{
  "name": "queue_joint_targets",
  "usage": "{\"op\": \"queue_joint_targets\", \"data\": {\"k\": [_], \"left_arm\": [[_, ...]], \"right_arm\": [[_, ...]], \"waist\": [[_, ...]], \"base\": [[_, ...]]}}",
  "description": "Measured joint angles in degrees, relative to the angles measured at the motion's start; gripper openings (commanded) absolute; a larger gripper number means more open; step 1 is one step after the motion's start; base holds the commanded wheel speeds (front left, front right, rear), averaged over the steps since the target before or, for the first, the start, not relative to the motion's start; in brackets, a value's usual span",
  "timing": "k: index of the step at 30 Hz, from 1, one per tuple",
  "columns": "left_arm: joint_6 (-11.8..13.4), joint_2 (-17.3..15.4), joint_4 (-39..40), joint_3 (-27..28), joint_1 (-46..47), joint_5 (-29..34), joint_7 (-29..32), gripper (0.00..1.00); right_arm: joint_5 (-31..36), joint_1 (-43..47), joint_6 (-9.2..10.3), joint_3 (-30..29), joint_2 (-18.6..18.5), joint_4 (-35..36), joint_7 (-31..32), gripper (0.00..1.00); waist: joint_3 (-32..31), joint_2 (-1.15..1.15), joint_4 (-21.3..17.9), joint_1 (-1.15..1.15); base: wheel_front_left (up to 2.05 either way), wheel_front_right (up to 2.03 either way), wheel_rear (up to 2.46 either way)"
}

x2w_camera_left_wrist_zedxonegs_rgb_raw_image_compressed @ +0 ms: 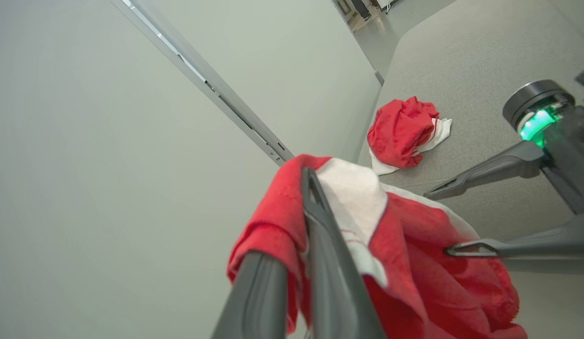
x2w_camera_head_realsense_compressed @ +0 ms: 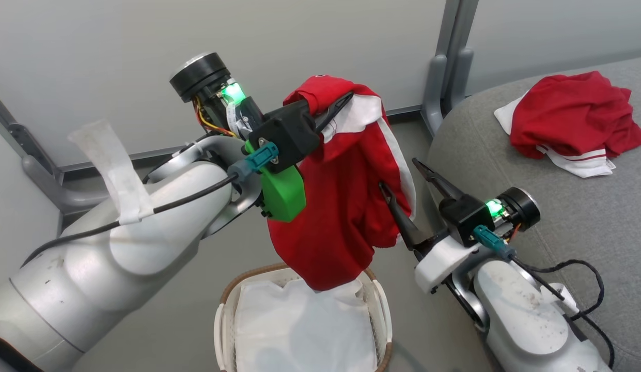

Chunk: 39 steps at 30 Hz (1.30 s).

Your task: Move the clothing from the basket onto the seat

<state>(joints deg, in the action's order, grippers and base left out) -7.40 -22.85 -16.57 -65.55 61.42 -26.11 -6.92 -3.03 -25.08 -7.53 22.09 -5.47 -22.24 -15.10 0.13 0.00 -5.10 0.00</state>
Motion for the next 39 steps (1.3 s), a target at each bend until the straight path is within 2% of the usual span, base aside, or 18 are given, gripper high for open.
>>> {"op": "queue_joint_targets", "data": {"k": [4, 9, 10, 11, 12, 13, 21, 22, 23, 24, 25, 31, 39], "left_arm": [[0.00, 0.45, 1.26, -1.14, 0.49, -0.12, -0.30, 0.00], [0.00, 0.84, 2.07, -1.61, 0.76, -0.44, -0.46, 0.00], [0.00, 0.99, 2.25, -1.69, 0.77, -0.49, -0.46, 0.00], [0.00, 1.13, 2.38, -1.79, 0.77, -0.54, -0.47, 0.00], [0.00, 1.19, 2.45, -1.81, 0.77, -0.59, -0.47, 0.00], [0.09, 1.19, 2.48, -1.77, 0.76, -0.74, -0.57, 0.00], [2.58, -0.64, 2.26, -0.26, -3.11, -4.02, -1.87, 0.02], [3.11, -1.05, 2.13, 0.31, -3.98, -4.82, -2.35, 0.39], [3.59, -1.43, 1.91, 0.83, -4.77, -5.67, -2.78, 0.51], [4.19, -1.70, 1.67, 1.34, -5.63, -6.23, -3.25, 0.91], [4.85, -1.91, 1.41, 1.93, -6.62, -6.78, -3.74, 1.00], [7.37, -2.94, -0.44, 3.85, -12.55, -10.14, -5.94, 1.00], [9.46, -1.69, -1.97, 4.89, -21.25, -12.54, -7.78, 1.00]], "right_arm": [[-2.40, -3.77, 0.00, 5.52, -2.91, -4.28, 0.01, 1.00], [-7.80, -8.71, 0.00, 14.59, -4.22, -9.18, 0.03, 1.00], [-8.98, -9.78, 0.00, 16.31, -4.22, -9.92, 0.03, 0.44], [-10.02, -10.83, 0.00, 17.48, -4.16, -10.62, 0.03, 0.32], [-10.72, -11.57, 0.00, 18.25, -4.16, -11.04, 0.03, 0.05], [-11.70, -12.38, 0.00, 18.89, -4.19, -11.55, 0.03, 0.00], [-14.66, -14.25, 0.00, 20.06, -4.36, -12.06, 0.02, 0.00], [-14.70, -14.25, 0.00, 19.96, -4.53, -11.78, 0.02, 0.00], [-14.75, -14.25, 0.00, 19.72, -4.71, -11.44, 0.02, 0.00], [-14.75, -14.25, 0.00, 19.44, -4.90, -11.10, 0.02, 0.00], [-14.75, -14.25, 0.00, 19.08, -5.10, -10.78, 0.02, 0.00], [-14.52, -14.04, 0.00, 16.74, -5.90, -9.22, 0.02, 0.00], [-13.39, -12.91, 0.00, 13.26, -6.70, -7.35, 0.01, 0.00]], "waist": [[-0.29, 0.00, 0.52, 0.00], [-0.56, 0.00, 1.12, 0.00], [-0.58, 0.00, 1.26, 0.00], [-0.59, 0.00, 1.41, 0.00], [-0.59, 0.00, 1.54, 0.00], [-0.60, 0.00, 1.71, 0.00], [-0.58, 0.00, 2.62, 0.00], [-0.58, 0.00, 2.65, 0.00], [-0.57, 0.00, 2.67, 0.00], [-0.56, 0.00, 2.67, 0.00], [-0.54, 0.00, 2.66, 0.00], [-0.33, 0.00, 2.48, 0.00], [0.07, 0.00, 2.50, 0.00]], "base": [[0.00, 0.00, 0.00], [0.00, 0.00, 0.00], [0.00, 0.00, 0.00], [0.00, 0.00, 0.00], [0.00, 0.00, 0.00], [0.00, 0.00, 0.00], [0.00, 0.00, 0.00], [0.00, 0.00, 0.00], [0.00, 0.00, 0.00], [0.00, 0.00, 0.00], [0.00, 0.00, 0.00], [0.00, 0.00, 0.00], [0.00, 0.00, 0.00]]}}
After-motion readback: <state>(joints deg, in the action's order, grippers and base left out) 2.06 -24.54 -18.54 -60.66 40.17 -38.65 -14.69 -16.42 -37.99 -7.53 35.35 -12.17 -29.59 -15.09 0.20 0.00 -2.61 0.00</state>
